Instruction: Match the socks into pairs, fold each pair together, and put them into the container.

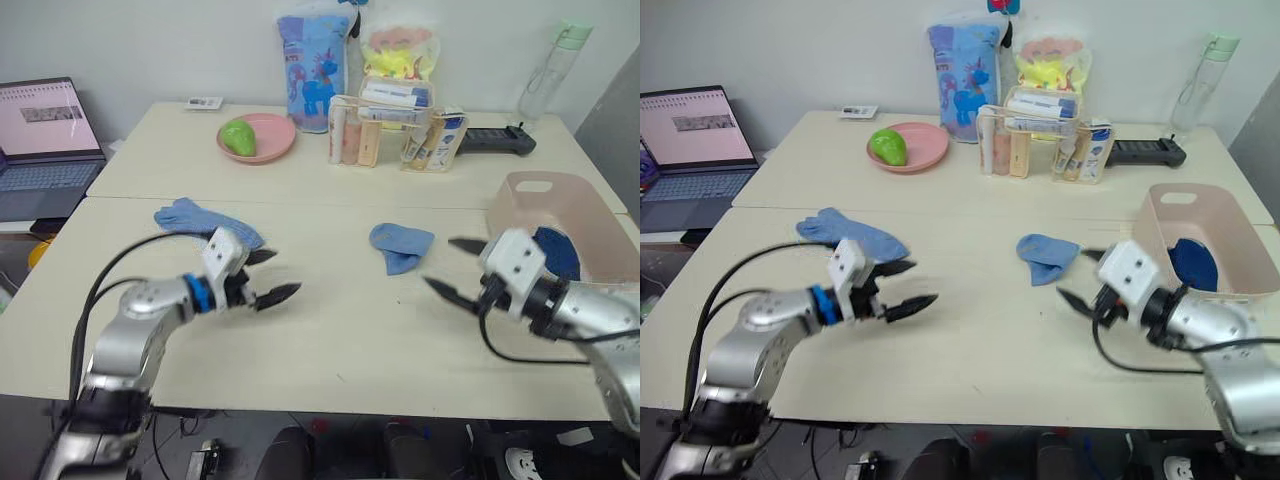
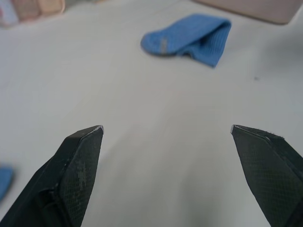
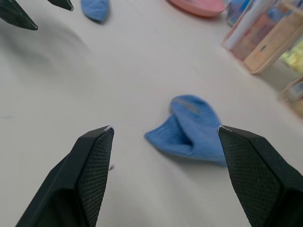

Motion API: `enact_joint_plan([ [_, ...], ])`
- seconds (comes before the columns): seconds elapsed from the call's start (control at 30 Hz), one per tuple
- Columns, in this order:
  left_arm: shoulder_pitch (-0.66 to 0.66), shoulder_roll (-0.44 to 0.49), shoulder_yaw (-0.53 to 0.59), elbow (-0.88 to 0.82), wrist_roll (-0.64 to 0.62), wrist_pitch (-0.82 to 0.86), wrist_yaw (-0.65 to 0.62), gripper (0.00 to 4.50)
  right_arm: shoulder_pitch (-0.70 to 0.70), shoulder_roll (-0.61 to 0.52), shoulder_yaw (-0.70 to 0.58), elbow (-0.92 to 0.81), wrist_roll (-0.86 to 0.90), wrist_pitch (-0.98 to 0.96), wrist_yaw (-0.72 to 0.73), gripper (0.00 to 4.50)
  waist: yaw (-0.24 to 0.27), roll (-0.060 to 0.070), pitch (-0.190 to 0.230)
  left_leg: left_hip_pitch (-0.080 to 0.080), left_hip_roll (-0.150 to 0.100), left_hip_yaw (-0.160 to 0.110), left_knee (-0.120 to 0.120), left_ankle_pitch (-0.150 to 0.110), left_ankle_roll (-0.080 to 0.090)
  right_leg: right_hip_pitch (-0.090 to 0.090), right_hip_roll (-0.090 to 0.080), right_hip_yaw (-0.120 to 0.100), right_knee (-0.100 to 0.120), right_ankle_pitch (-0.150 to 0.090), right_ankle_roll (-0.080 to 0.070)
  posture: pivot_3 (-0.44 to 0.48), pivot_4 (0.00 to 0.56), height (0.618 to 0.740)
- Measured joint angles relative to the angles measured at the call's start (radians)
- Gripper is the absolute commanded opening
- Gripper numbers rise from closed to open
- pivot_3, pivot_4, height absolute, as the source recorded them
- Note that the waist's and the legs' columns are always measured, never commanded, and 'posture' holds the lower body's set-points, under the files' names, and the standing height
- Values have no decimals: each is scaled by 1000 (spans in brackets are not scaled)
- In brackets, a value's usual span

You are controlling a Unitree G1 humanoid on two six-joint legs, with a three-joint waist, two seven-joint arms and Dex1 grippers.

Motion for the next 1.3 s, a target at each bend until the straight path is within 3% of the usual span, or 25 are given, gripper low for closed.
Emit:
enact_joint_plan([
  [0.03, 17, -1, 12, -1, 0, -4, 16, 4500, 14, 0, 9, -5, 0, 1, -4, 3764, 2, 0, 0, 0, 0, 0, 0, -1, 1, 0, 0, 0, 0, 0, 0, 0, 150, 703],
  [0.13, 77, -36, 90, -2, -3, -40, 91, 4500, 78, 16, 45, -21, 7, -1, -10, 4396, 2, 0, -2, 2, 1, 0, -1, -1, 2, 1, 1, -1, -1, 1, -1, 0, 150, 703],
  [0.3, 90, -101, 213, 107, -3, -62, 262, 4500, 67, 44, 84, -28, 57, 9, -6, 4456, -4, -1, -2, 2, 1, 0, 0, -1, 2, 0, 1, -1, 1, 1, -1, 0, 150, 703],
  [0.53, -226, -131, 384, 421, -46, 5, 544, 4500, -126, 45, 146, -34, 71, 59, -32, 4456, -1, -5, -4, 2, 1, -1, 0, 0, -1, 0, 2, -5, 0, 2, -1, 0, 150, 703],
  [0.87, -594, -101, 361, 995, 52, -104, 664, 4500, -230, 65, 216, -15, 78, 87, -46, 4456, -1, -7, -4, 1, 0, -1, 0, 1, -2, -2, 2, -6, 0, 2, -1, 0, 150, 703],
  [0.97, -655, -90, 361, 1112, 64, -142, 670, 3893, -233, 65, 223, -12, 78, 90, -53, 4500, -5, -7, -4, 0, 0, -1, 0, 1, -2, -3, 2, -5, 0, 2, -1, 0, 150, 703],
  [1.3, -701, -75, 365, 1256, 79, -257, 660, 678, -230, 64, 223, -25, 78, 114, -89, 4500, -24, -7, -4, 0, 0, -1, 0, 1, -3, -4, 2, -5, 3, 2, -1, 0, 150, 703],
])
